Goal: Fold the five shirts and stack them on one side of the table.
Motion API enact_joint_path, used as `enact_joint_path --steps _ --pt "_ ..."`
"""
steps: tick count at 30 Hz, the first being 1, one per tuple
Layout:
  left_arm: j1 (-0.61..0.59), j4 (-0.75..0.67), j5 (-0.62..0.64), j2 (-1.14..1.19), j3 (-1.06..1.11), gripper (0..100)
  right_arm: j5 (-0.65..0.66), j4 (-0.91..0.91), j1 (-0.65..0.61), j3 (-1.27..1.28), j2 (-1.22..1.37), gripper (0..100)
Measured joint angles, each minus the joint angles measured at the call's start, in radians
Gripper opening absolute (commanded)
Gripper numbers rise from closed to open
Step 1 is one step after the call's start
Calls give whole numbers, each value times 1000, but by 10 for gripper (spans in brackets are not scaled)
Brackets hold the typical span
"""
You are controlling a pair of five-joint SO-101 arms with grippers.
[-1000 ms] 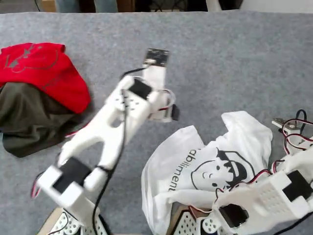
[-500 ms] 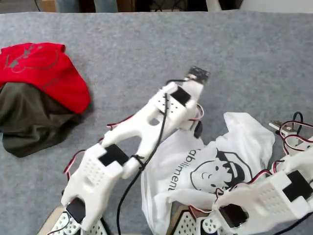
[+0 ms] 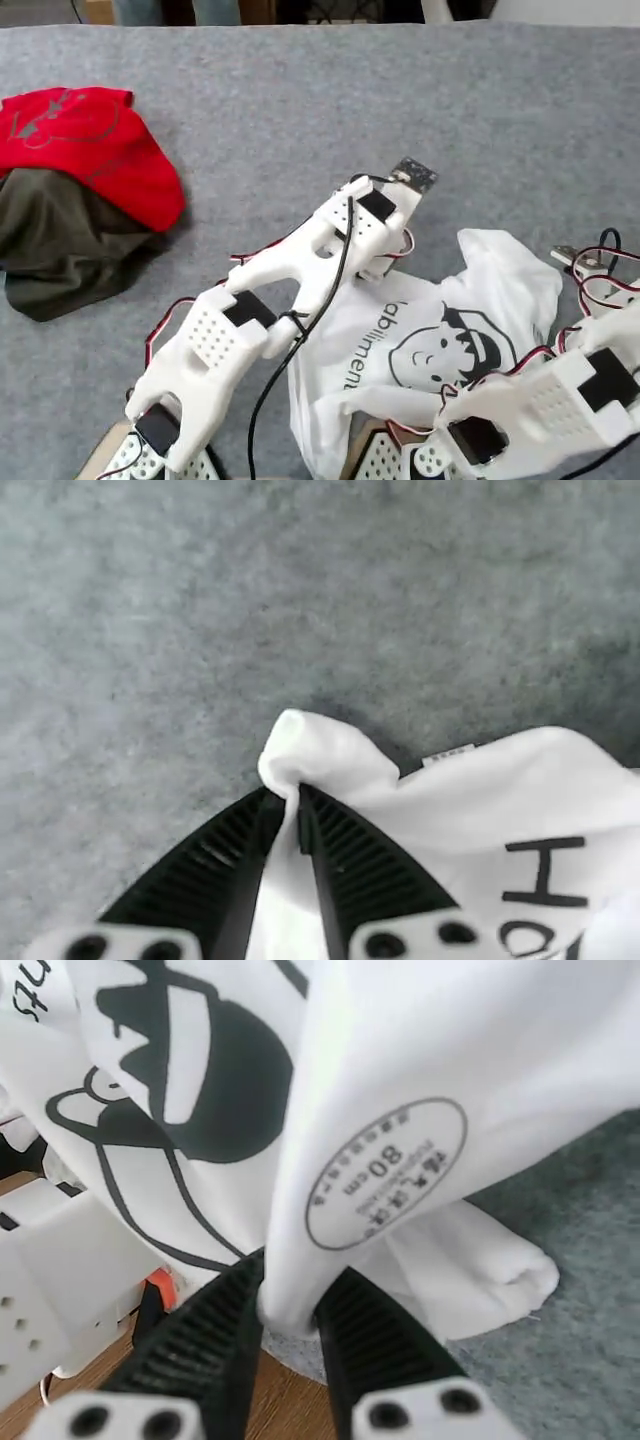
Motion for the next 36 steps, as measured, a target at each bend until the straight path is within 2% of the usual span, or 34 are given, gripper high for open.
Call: enact_joint_path --steps 3,9,14,16,18,20,22,25,28,30,33,36 --pt "-75 8 14 -41 2 28 0 0 0 0 0 15" --pt "-269 9 181 -170 2 29 0 2 -2 9 0 15" --pt "-336 9 247 -196 3 30 0 2 -32 17 0 19" --pt "-359 8 245 -203 20 30 0 2 -41 17 0 43" --pt "-373 8 244 -212 54 34 0 14 -54 17 0 113" --pt "-373 15 224 -212 83 91 11 21 -58 17 0 208" --pt "-373 48 213 -212 91 195 15 21 -58 17 0 283" --pt "-381 126 212 -212 91 299 15 29 -58 17 0 299" --pt "-397 181 212 -212 77 244 15 34 -58 17 -3 299" --pt "-404 236 212 -212 32 152 15 34 -58 17 -41 289" --pt "-397 313 212 -212 -74 23 15 34 -58 17 -153 214" --pt "-361 377 212 -213 -173 34 15 34 -74 17 -298 129"
